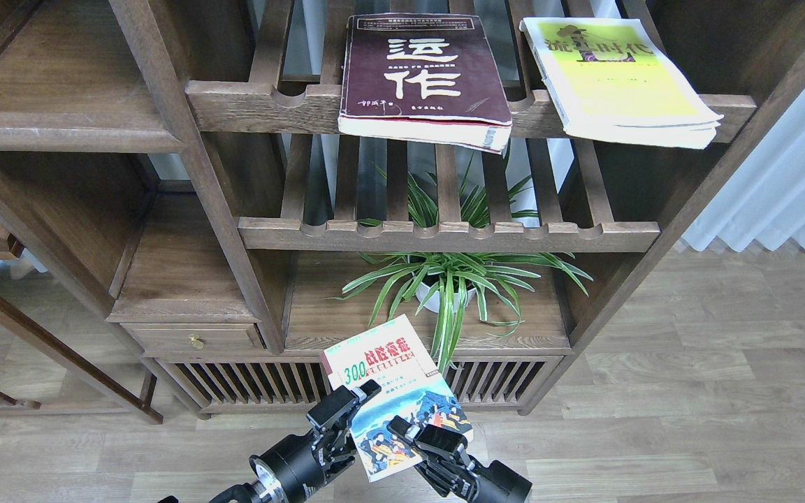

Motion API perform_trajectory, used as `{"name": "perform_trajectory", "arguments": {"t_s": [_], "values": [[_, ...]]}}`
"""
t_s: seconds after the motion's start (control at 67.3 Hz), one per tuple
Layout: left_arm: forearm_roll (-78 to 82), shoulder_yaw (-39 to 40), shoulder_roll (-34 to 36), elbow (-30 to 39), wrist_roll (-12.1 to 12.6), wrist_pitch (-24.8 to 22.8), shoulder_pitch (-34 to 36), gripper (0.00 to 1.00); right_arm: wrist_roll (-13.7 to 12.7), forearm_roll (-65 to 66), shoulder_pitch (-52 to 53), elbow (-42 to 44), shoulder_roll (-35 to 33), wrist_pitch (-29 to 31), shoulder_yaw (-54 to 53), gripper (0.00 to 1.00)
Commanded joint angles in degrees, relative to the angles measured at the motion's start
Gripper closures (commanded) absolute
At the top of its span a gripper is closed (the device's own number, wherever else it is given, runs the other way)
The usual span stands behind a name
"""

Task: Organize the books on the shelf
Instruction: 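Grasp the blue book with the left gripper beside the right gripper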

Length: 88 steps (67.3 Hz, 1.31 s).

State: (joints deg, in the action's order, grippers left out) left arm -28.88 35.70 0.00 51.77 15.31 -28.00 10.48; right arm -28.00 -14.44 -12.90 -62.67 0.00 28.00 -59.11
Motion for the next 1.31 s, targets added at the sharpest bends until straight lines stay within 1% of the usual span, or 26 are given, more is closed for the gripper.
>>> {"name": "perform_trajectory", "arguments": {"t_s": [0.0,0.134,0.148,0.223,0.342,0.475,0.535,0.728,0.742,0.772,0.802,0.832,0.861,0.876,0.935,1.114,1.173,1.218,1.232,1.262,1.277,1.292], "values": [[0.05,0.07,0.0,-0.26,0.07,0.0,0.5,0.01,0.0,0.02,-0.11,-0.17,0.0,0.0,0.05,0.98],[0.49,-1.07,0.0,-0.26,0.07,0.0,0.68,0.01,0.0,0.02,-0.11,-0.17,0.0,0.0,0.05,0.98],[0.49,-1.33,0.0,-0.09,0.07,0.0,0.68,0.03,0.0,0.11,-0.11,-0.17,0.0,0.0,0.05,0.98],[0.4,-1.77,0.0,0.0,0.07,0.0,0.68,0.07,0.0,0.11,-0.11,-0.17,0.0,0.0,0.05,0.98],[0.23,-1.77,0.0,0.18,-0.11,0.0,1.03,0.16,0.0,0.11,-0.11,-0.17,0.0,0.0,0.31,0.98],[-0.3,-1.69,0.0,0.09,-0.19,0.0,2.35,0.29,0.0,0.2,-0.11,-0.09,0.0,0.0,1.37,0.98],[-0.39,-1.69,0.0,-0.09,-0.55,0.0,2.87,0.37,0.0,0.29,-0.2,-0.09,0.0,0.0,1.46,0.98],[-1.71,-2.04,0.0,-0.44,-1.07,0.0,4.19,0.53,0.0,1.52,-0.29,-0.08,0.0,0.0,1.46,0.98],[-2.23,-2.3,0.0,-0.44,-1.07,0.0,4.37,0.57,0.0,1.6,-0.29,-0.08,0.0,0.0,1.46,0.98],[-2.67,-2.65,0.0,-0.44,-1.07,0.0,4.63,0.61,0.0,1.69,-0.29,-0.08,0.0,0.0,1.54,0.98],[-3.46,-3.27,0.0,-0.61,-1.07,0.0,4.9,0.66,0.0,1.69,-0.29,-0.08,0.0,0.0,1.72,0.98],[-5.04,-4.14,0.0,-0.96,-1.07,0.0,5.16,0.73,0.0,1.69,-0.29,-0.08,0.0,0.0,1.98,0.98],[-6.18,-4.67,0.0,-1.14,-1.07,0.0,5.42,0.78,0.0,1.69,-0.29,-0.08,0.0,0.0,2.07,0.98],[-9.76,-6.15,0.0,-1.14,-0.99,0.0,5.77,0.87,0.0,1.69,-0.29,-0.08,0.0,0.0,2.07,0.98],[-12.42,-7.05,0.0,-1.05,-0.46,0.0,5.95,0.92,0.0,1.78,-0.29,-0.08,0.0,0.0,2.07,0.98],[-12.87,-7.49,0.0,-1.05,-0.46,0.0,6.3,0.96,0.0,1.69,-0.29,0.0,0.0,0.0,1.98,0.97],[-12.87,-7.58,0.0,-1.05,-0.37,0.0,6.3,0.97,0.0,1.69,-0.2,0.27,0.0,0.0,2.07,0.93],[-12.87,-7.58,0.0,-1.05,-0.37,0.0,6.39,0.97,0.0,1.69,-0.2,0.35,0.0,0.0,2.07,0.86],[-12.87,-7.58,0.0,-0.97,-0.37,0.0,6.48,0.97,0.0,1.69,-0.2,0.35,0.0,0.0,2.07,0.79],[-12.96,-7.58,0.0,-0.97,-0.37,0.0,6.48,0.98,0.0,1.69,-0.11,0.44,0.0,0.0,2.16,0.73],[-12.87,-7.66,0.0,-0.79,-0.28,0.0,6.48,0.98,0.0,1.69,0.06,0.44,0.0,0.0,2.16,0.63],[-12.96,-7.58,0.0,-0.79,-0.28,0.0,6.48,0.98,0.0,1.69,0.06,0.44,0.0,0.0,2.16,0.6]]}}
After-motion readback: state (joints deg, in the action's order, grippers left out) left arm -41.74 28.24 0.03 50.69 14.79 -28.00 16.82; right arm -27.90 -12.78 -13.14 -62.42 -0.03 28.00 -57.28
